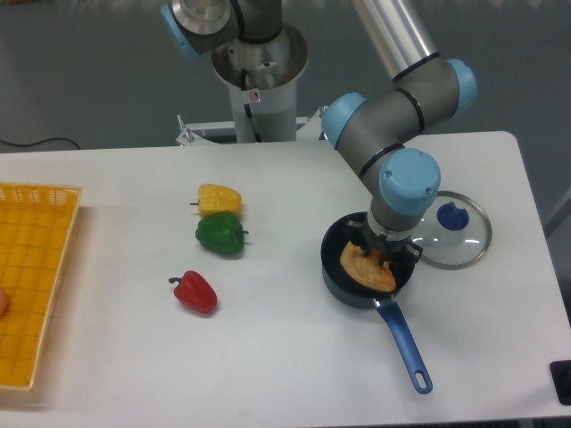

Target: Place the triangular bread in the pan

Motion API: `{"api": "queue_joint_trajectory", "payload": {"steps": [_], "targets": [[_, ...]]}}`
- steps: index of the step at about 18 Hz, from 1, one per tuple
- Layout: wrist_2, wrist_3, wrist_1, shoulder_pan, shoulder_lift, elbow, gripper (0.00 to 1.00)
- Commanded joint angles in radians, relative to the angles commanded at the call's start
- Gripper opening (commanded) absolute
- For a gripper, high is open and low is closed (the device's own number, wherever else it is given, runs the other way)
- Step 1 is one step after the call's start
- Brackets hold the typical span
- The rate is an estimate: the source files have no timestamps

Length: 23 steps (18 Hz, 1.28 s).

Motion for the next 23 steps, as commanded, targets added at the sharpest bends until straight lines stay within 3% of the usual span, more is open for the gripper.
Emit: {"api": "queue_joint_trajectory", "payload": {"steps": [1, 2, 16, 23], "targets": [[-0.002, 0.002, 0.000, 0.002, 0.000, 0.000, 0.67], [0.001, 0.008, 0.002, 0.003, 0.000, 0.000, 1.00], [0.006, 0.008, 0.003, -0.003, 0.011, 0.000, 1.00], [-0.005, 0.012, 0.032, -0.023, 0.014, 0.052, 1.00]]}}
